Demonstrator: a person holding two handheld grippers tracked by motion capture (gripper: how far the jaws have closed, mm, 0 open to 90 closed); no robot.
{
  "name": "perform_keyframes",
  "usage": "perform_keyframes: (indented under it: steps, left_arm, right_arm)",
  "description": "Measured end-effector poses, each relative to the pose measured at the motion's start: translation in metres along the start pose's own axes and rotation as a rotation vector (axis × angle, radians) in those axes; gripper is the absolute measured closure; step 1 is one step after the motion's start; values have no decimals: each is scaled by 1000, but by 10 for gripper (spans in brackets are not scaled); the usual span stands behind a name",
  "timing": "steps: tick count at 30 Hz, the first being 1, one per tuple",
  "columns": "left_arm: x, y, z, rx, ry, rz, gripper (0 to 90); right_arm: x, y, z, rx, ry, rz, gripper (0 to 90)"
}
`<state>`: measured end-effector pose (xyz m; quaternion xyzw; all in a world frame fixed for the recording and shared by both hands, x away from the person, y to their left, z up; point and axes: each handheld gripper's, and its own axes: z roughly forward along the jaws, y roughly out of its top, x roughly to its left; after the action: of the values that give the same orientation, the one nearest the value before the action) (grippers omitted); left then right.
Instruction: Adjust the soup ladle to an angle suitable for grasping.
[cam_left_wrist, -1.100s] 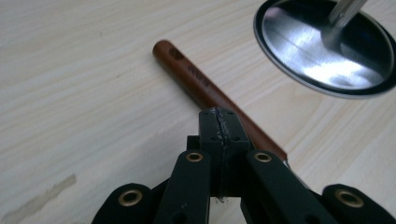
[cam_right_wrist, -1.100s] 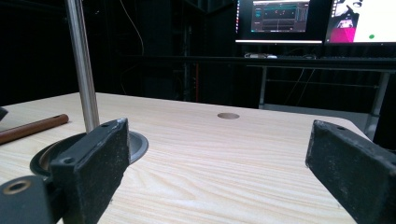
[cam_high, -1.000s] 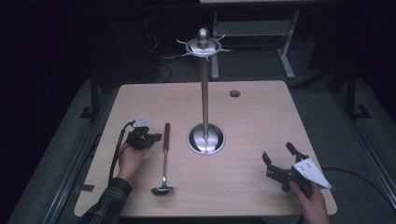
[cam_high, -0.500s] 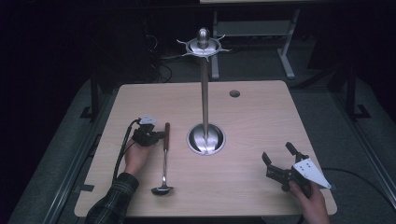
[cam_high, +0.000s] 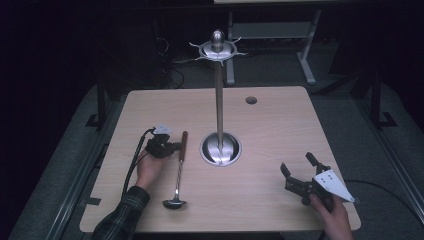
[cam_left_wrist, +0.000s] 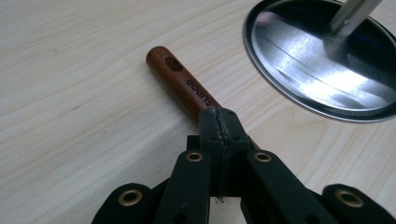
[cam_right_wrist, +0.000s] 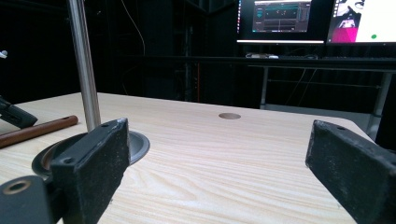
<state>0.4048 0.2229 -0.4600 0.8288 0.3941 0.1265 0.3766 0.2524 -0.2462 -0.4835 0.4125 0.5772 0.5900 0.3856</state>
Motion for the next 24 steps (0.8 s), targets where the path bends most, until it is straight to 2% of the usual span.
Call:
perform_keyframes:
  steps: [3,5,6,24]
  left_arm:
    - [-5,2,2,16,-11,26,899]
    - [-7,2,3,8,-13,20,899]
    - [-8,2,3,17,-21,35,899]
    - [-21,5,6,26,-68,64,900]
  right_arm:
    - [0,0,0,0,0,0,60]
    - [0,0,0,0,0,0,60]
    - [0,0,0,0,0,0,60]
    - [0,0,0,0,0,-1,60]
